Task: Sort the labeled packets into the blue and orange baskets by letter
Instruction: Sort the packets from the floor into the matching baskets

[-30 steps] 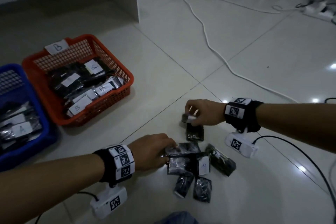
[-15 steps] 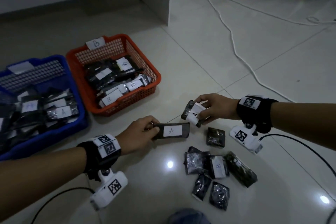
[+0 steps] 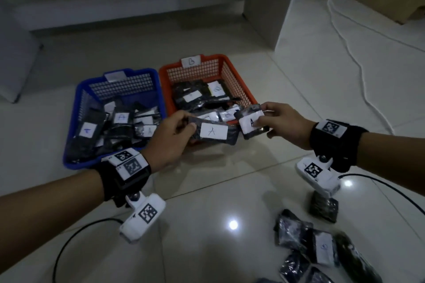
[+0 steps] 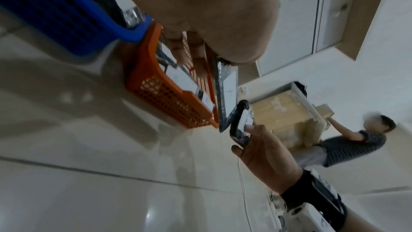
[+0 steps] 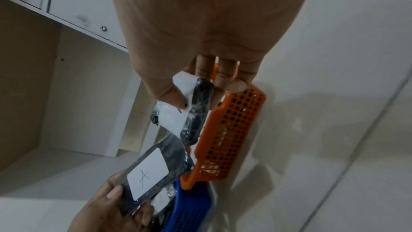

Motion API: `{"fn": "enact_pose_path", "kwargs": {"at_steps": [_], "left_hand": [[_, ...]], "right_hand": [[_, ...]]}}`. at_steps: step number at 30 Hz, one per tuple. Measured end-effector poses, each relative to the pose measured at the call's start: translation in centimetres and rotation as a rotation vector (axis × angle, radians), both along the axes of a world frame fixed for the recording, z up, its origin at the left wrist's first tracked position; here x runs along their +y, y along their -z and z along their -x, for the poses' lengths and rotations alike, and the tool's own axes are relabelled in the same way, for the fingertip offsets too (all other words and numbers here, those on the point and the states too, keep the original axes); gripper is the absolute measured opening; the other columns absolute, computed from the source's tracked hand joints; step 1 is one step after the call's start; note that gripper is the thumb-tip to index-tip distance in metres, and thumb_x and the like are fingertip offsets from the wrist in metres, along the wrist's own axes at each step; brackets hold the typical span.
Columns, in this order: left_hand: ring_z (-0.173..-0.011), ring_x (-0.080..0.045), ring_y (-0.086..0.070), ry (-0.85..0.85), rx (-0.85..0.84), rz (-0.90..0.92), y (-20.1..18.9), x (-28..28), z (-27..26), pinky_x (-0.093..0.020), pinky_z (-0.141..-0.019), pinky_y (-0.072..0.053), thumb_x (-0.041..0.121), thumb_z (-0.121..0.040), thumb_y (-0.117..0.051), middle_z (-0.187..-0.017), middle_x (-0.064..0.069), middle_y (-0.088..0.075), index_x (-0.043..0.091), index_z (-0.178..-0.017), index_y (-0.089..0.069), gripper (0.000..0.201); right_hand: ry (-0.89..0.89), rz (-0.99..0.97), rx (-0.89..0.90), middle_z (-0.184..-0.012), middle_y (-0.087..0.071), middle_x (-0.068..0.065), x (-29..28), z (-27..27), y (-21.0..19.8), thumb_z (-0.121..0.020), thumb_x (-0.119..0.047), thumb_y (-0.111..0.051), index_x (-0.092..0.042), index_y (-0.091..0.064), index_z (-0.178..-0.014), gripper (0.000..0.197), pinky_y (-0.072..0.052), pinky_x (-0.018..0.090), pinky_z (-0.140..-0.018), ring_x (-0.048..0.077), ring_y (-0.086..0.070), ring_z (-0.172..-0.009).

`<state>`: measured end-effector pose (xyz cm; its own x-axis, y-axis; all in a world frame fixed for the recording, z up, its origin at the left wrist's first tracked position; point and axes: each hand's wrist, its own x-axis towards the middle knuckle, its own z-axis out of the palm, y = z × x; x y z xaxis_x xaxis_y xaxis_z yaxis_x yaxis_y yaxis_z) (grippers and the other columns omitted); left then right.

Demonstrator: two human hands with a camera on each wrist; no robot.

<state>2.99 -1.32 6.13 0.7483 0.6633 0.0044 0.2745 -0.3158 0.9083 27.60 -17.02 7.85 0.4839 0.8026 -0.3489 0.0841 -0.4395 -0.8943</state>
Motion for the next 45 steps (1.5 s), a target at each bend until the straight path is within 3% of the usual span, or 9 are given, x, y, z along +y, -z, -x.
{"fn": "enact_pose_path", "kwargs": {"at_steps": [6,14,18,22,25,32,38,41,45], "left_hand": [[-0.081,-0.014,-0.068,-0.249,-0.050,-0.095,-1.5,3.8,5.5,-0.032,-0.069,-0.057,0.013,-0.101,-0.050,-0.091,0.002,-0.071,0.025,-0.110,-0.056,0.017],[-0.073,0.000,-0.060,-0.697,0.015,-0.238,-0.3,7.7,13.8,-0.005,-0.060,-0.042,0.015,-0.098,-0.053,-0.091,0.000,-0.067,0.024,-0.109,-0.051,0.014],[-0.083,-0.015,-0.065,-0.740,0.096,-0.184,1.4,8.5,15.6,-0.030,-0.080,-0.051,0.020,-0.095,-0.058,-0.097,-0.004,-0.069,0.019,-0.109,-0.055,0.014],[-0.102,-0.032,-0.060,-0.714,0.243,-0.287,2.5,9.7,16.1,-0.048,-0.094,-0.049,0.040,-0.085,-0.062,-0.107,-0.012,-0.063,0.026,-0.100,-0.058,0.021],[-0.112,-0.034,-0.055,-0.685,0.306,-0.288,2.4,10.0,16.0,-0.050,-0.101,-0.044,0.034,-0.089,-0.066,-0.113,-0.013,-0.060,0.028,-0.098,-0.058,0.013],[-0.116,-0.034,-0.047,-0.658,0.290,-0.375,1.9,9.4,15.6,-0.045,-0.102,-0.040,0.028,-0.090,-0.066,-0.117,-0.014,-0.053,0.023,-0.102,-0.061,0.014],[-0.086,-0.017,-0.046,-0.358,0.164,-0.642,-0.7,5.5,12.6,-0.028,-0.077,-0.034,0.020,-0.087,-0.070,-0.087,0.005,-0.050,0.020,-0.091,-0.058,0.013],[-0.067,-0.013,-0.051,-0.117,0.062,-0.516,-2.1,3.2,9.9,-0.025,-0.063,-0.043,0.014,-0.088,-0.070,-0.069,0.004,-0.050,0.018,-0.087,-0.058,0.013],[-0.060,-0.014,-0.053,0.188,0.123,-0.366,-2.2,0.8,5.7,-0.024,-0.057,-0.044,0.019,-0.091,-0.068,-0.067,0.003,-0.055,0.022,-0.091,-0.060,0.008]], "right_hand": [[-0.047,-0.145,0.080,-0.101,-0.076,0.011,6.9,3.6,-1.6,-0.083,-0.010,-0.079,-0.012,-0.061,-0.118,0.040,-0.057,0.031,-0.068,0.022,-0.074,-0.088],[-0.176,-0.121,0.128,-0.105,-0.071,0.015,16.6,12.1,-0.9,-0.087,-0.009,-0.074,-0.015,-0.054,-0.126,0.045,-0.063,0.041,-0.075,0.025,-0.075,-0.088],[-0.172,-0.033,0.134,-0.101,-0.072,0.018,19.4,15.1,0.4,-0.086,-0.011,-0.077,-0.013,-0.052,-0.122,0.043,-0.063,0.045,-0.070,0.031,-0.075,-0.083],[-0.213,0.037,-0.090,-0.098,-0.073,0.018,20.2,16.0,1.1,-0.089,-0.018,-0.074,-0.011,-0.053,-0.124,0.041,-0.061,0.035,-0.052,0.027,-0.073,-0.074],[-0.205,0.044,-0.189,-0.099,-0.072,0.018,20.3,15.8,1.2,-0.092,-0.019,-0.070,-0.007,-0.058,-0.121,0.034,-0.053,0.024,-0.039,0.028,-0.070,-0.072],[-0.300,0.007,-0.240,-0.087,-0.074,0.012,19.3,13.7,1.3,-0.094,-0.020,-0.067,-0.011,-0.062,-0.107,0.016,-0.057,0.030,-0.047,0.026,-0.075,-0.071],[-0.389,-0.128,-0.324,-0.080,-0.070,0.003,14.6,11.3,1.3,-0.094,-0.012,-0.063,-0.013,-0.066,-0.101,0.008,-0.062,0.038,-0.062,0.020,-0.072,-0.064],[-0.474,-0.149,-0.368,-0.085,-0.072,0.006,11.3,9.9,2.0,-0.092,-0.014,-0.067,-0.016,-0.069,-0.095,0.004,-0.062,0.041,-0.066,0.025,-0.072,-0.067],[-0.559,-0.041,-0.422,-0.089,-0.071,0.010,6.6,7.9,2.7,-0.094,-0.009,-0.063,-0.010,-0.068,-0.100,0.007,-0.049,0.015,-0.051,0.019,-0.071,-0.066]]}}
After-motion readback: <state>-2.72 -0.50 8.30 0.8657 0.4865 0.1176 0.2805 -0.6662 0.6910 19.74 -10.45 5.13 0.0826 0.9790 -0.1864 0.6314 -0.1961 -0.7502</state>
